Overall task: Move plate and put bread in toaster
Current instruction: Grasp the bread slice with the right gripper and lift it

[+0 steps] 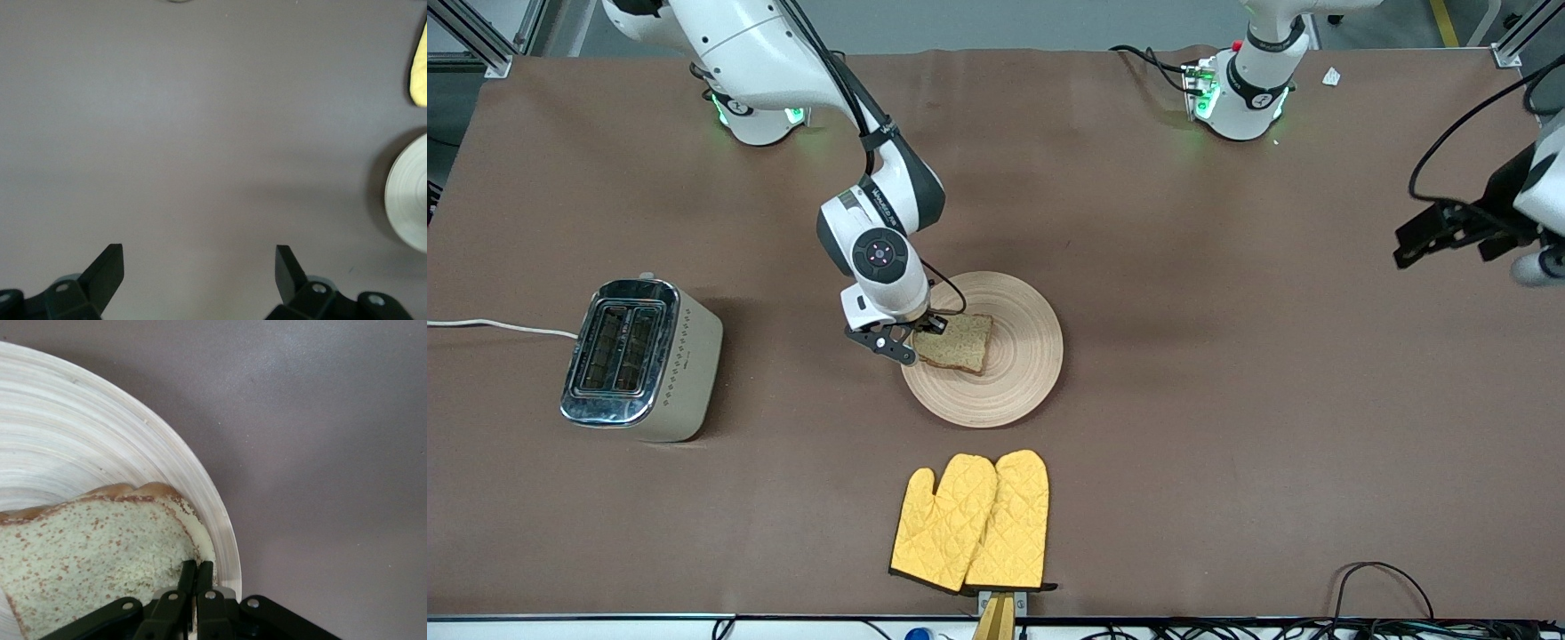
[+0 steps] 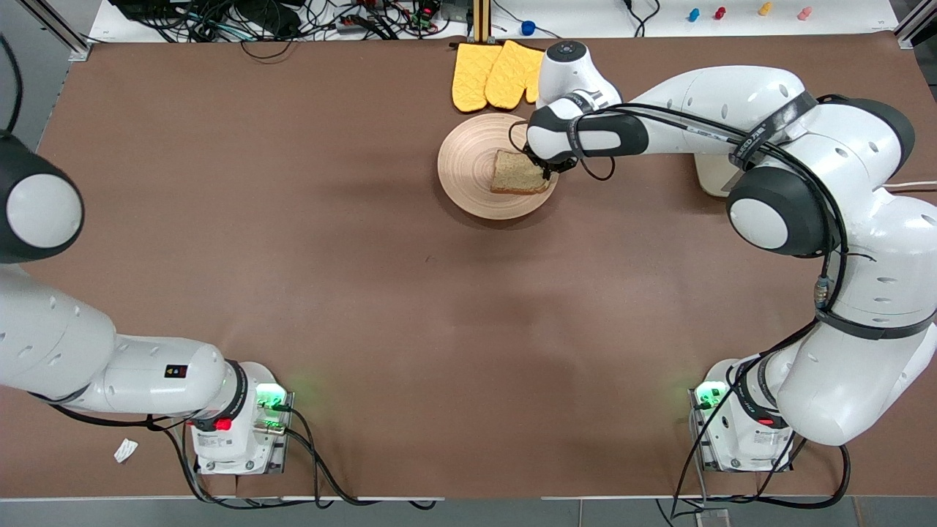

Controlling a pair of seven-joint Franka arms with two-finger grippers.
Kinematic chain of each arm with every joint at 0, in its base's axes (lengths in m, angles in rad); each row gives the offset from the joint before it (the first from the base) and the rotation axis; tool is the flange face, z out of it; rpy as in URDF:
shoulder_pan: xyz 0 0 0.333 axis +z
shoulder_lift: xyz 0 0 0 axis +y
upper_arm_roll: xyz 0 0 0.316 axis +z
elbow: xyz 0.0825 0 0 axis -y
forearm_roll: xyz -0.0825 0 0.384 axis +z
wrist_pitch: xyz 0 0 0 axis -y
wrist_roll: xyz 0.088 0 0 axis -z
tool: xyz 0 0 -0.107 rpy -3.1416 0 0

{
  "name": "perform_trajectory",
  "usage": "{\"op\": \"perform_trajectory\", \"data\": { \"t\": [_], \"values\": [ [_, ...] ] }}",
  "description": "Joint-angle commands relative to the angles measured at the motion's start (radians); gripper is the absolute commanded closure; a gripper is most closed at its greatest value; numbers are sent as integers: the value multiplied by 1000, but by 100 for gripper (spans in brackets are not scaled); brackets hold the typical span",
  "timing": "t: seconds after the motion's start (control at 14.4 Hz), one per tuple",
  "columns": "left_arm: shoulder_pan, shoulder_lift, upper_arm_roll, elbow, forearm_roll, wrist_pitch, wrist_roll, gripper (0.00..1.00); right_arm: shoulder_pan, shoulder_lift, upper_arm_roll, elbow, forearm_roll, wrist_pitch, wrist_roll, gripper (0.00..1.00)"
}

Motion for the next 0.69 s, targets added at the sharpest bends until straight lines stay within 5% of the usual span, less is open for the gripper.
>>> {"op": "perform_trajectory", "data": {
  "t": [0.0, 0.28, 0.63],
  "values": [
    [35, -83, -3, -104, 12, -7, 91, 0, 5, 11, 0, 9, -16, 0, 18, 98],
    [50, -140, -43, -175, 3, -5, 72, 0, -1, 9, -1, 31, -21, -21, 6, 99],
    [43, -156, -63, -187, -10, -2, 64, 0, -1, 9, -1, 222, -178, -378, 4, 100]
  ]
}}
